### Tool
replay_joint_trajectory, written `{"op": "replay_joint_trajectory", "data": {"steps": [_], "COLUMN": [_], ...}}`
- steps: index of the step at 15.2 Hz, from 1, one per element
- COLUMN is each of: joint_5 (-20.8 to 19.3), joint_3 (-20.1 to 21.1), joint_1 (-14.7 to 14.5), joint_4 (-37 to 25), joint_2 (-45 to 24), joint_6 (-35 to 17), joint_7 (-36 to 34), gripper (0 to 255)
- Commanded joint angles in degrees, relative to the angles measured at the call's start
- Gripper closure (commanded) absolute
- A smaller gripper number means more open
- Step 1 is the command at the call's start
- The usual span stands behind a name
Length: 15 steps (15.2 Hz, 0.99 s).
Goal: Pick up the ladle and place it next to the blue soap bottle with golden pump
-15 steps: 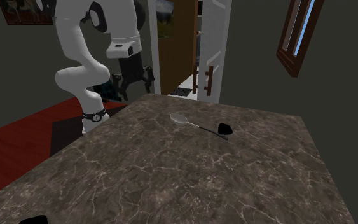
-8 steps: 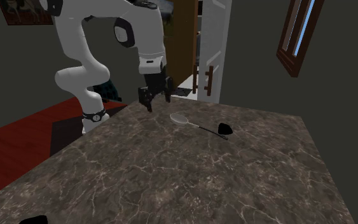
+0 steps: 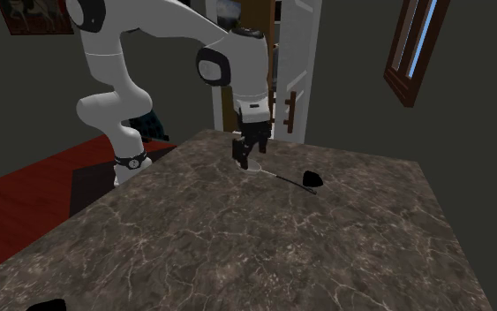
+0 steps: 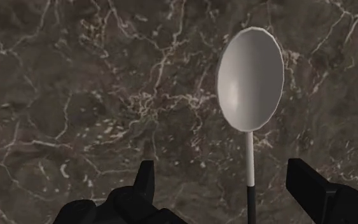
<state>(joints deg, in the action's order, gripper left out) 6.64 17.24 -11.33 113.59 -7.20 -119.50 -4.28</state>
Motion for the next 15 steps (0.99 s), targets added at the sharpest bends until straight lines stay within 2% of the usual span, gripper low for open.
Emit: {"op": "replay_joint_trajectory", "data": {"steps": [1, 5, 12, 15], "joint_5": [-0.99, -2.83, -3.55, -3.55], "joint_3": [0.76, 1.63, 1.5, 1.5], "joint_1": [-1.1, -3.08, -3.79, -3.79], "joint_4": [-3.09, -8.8, -6.33, -6.33], "joint_2": [-3.9, -10.18, -12.82, -12.81], "joint_6": [-0.78, -1.19, -6.27, -6.27], "joint_7": [-0.01, 0.0, -0.47, -0.47], "gripper": [0, 0, 0, 0]}}
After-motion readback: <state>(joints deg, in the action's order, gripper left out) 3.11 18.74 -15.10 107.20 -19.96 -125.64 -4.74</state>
